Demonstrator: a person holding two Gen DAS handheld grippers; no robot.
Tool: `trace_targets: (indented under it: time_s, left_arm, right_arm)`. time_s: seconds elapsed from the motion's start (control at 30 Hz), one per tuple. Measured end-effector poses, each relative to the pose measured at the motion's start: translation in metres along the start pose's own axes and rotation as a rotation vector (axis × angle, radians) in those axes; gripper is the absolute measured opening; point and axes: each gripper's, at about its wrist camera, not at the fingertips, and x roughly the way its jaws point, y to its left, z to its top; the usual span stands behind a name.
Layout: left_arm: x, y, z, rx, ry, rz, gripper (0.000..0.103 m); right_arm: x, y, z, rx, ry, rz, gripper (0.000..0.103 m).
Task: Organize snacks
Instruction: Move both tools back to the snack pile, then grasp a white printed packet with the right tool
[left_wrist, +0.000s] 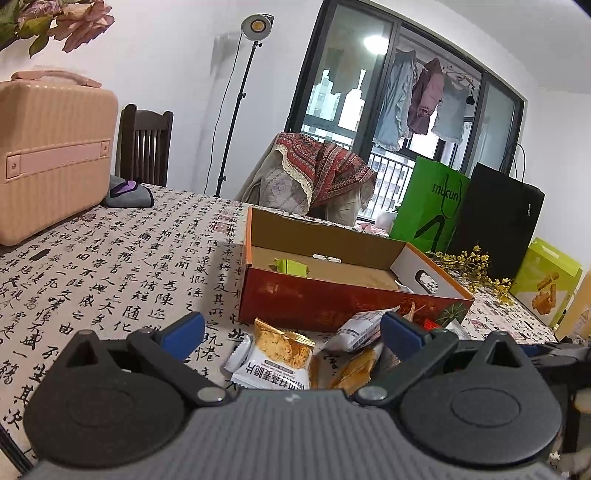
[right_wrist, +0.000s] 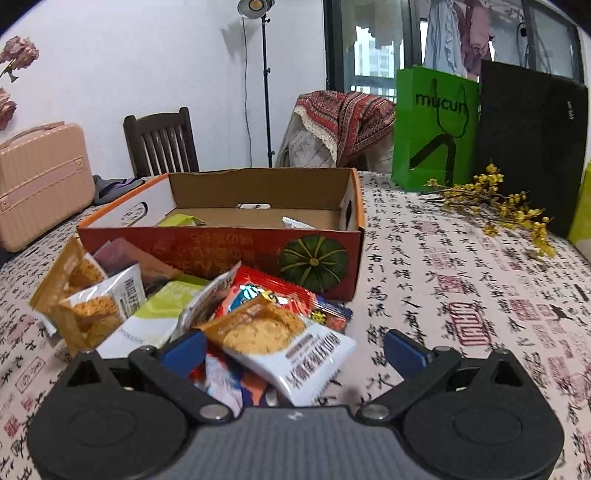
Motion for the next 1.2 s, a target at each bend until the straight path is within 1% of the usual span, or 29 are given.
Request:
trace_targets:
  time_s: [0.17, 0.23, 0.3, 0.33, 0.4, 0.53, 0.57, 0.63, 0.67, 0.7, 0.77, 0.9, 1.03, 1.17, 1.2]
  left_arm:
    - [0.000, 0.002, -0.001, -0.005, 0.003, 0.000, 0.103]
    - [0.000, 0.004, -0.001, -0.007, 0.004, -0.002, 0.103]
    - [0.001, 0.004, -0.001, -0.010, 0.005, 0.000, 0.103]
    - [0.002, 0.005, -0.002, -0.013, 0.007, 0.001, 0.103]
    - [0.003, 0.005, -0.002, -0.015, 0.010, 0.003, 0.103]
    - [0.006, 0.004, -0.003, -0.017, 0.016, 0.002, 0.103]
    - [0.006, 0.004, -0.004, -0.016, 0.018, 0.001, 0.103]
    - [0.008, 0.003, -0.004, -0.014, 0.022, 0.004, 0.103]
    - [0.008, 0.003, -0.005, -0.015, 0.024, 0.005, 0.103]
    - [0.008, 0.003, -0.005, -0.015, 0.025, 0.005, 0.103]
    - [0.008, 0.003, -0.005, -0.015, 0.027, 0.007, 0.103]
    - [0.009, 0.004, -0.006, -0.018, 0.031, 0.011, 0.103]
    - [0.009, 0.004, -0.006, -0.020, 0.033, 0.012, 0.103]
    - [0.009, 0.005, -0.006, -0.022, 0.034, 0.006, 0.103]
    - [0.009, 0.005, -0.006, -0.022, 0.034, 0.007, 0.103]
  right_arm:
    - [0.019, -0.001, 0.006, 0.019, 0.032, 0.018, 0.101]
    - [0.025, -0.003, 0.007, 0.039, 0.036, 0.038, 0.098]
    - [0.030, -0.006, 0.006, 0.063, 0.038, 0.065, 0.091]
    - [0.032, -0.007, 0.005, 0.074, 0.036, 0.077, 0.091]
    - [0.031, -0.009, 0.004, 0.087, 0.025, 0.083, 0.084]
    - [0.027, -0.011, 0.001, 0.094, 0.003, 0.086, 0.074]
    - [0.025, -0.011, 0.000, 0.094, -0.005, 0.087, 0.069]
    - [0.022, -0.009, 0.000, 0.088, -0.022, 0.085, 0.065]
    - [0.020, -0.009, 0.000, 0.084, -0.030, 0.085, 0.058]
    - [0.019, -0.008, 0.000, 0.081, -0.038, 0.087, 0.049]
    - [0.015, -0.007, -0.001, 0.073, -0.055, 0.079, 0.041]
    - [0.012, -0.007, -0.002, 0.067, -0.063, 0.065, 0.044]
    - [0.010, 0.001, 0.001, 0.017, -0.087, 0.046, 0.045]
    - [0.006, 0.009, 0.004, -0.032, -0.125, 0.016, 0.045]
    - [0.004, 0.010, 0.005, -0.039, -0.139, 0.011, 0.042]
